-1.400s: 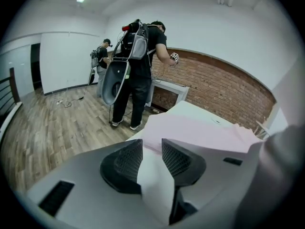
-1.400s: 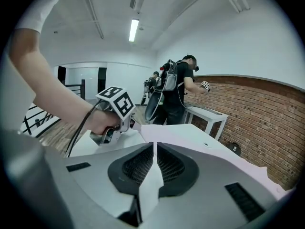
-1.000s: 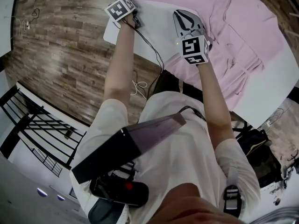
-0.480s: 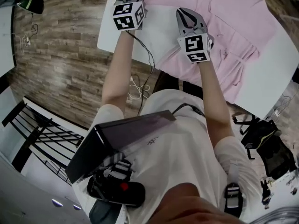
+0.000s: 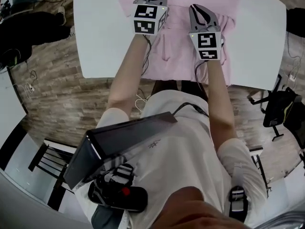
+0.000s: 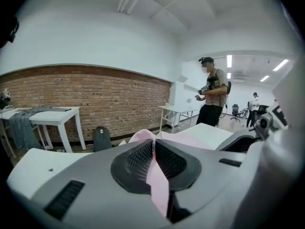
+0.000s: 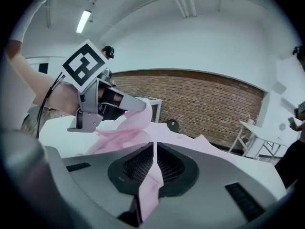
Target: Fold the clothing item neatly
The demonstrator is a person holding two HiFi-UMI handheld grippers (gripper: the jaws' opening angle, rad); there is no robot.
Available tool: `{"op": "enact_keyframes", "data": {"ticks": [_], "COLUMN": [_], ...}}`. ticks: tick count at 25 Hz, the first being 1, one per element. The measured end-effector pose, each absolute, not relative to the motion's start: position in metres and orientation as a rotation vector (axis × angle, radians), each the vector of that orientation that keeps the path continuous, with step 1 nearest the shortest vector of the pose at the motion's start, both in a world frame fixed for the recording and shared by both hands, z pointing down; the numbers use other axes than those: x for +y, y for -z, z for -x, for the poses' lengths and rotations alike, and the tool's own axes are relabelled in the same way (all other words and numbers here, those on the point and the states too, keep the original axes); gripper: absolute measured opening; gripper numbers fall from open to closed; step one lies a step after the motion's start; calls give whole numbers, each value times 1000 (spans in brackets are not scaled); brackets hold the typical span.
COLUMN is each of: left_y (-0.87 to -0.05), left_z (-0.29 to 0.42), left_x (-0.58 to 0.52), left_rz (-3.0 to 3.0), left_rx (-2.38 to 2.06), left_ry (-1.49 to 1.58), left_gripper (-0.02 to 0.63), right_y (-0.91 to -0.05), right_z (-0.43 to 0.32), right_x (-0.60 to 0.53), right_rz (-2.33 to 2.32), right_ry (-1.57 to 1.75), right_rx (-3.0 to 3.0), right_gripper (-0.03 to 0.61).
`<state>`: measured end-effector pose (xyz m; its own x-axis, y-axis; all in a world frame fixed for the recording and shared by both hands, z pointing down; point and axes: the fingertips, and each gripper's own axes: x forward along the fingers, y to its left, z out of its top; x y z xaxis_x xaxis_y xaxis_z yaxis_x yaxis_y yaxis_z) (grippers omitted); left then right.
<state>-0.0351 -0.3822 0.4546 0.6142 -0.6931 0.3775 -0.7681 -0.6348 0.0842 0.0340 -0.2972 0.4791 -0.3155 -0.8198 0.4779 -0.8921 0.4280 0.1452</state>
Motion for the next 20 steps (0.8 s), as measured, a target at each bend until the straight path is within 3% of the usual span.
{"op": "enact_keyframes", "data": {"ticks": [10,13,15,16,20], "left_y": [-495,-537,-555,-555,-534], "left_z": [-152,-172,-176,-175,-140], "left_x": [-330,-316,-308,-306,-308], "left_rz": [-2801,-2799,-2792,-2795,-2725], "left_rx": [-902,-806,-745,-730,-867], "left_ry": [-665,-821,-859,-843,-653], "left_gripper": [21,38,133,151,161], "right_y": [-505,-516,-522,-524,-524], "right_z": [-187,-200,-202,-202,-193], "right_x": [-262,-256,-256,-257,-267], "right_rz": [-1653,-1642,-1620,-1611,-1560], "right_ry": [-326,-360,-371,-371,-339], "right_rx": [-2005,-1999,-2005,-2012,-2061], "right_gripper": [8,8,8,9,12]}}
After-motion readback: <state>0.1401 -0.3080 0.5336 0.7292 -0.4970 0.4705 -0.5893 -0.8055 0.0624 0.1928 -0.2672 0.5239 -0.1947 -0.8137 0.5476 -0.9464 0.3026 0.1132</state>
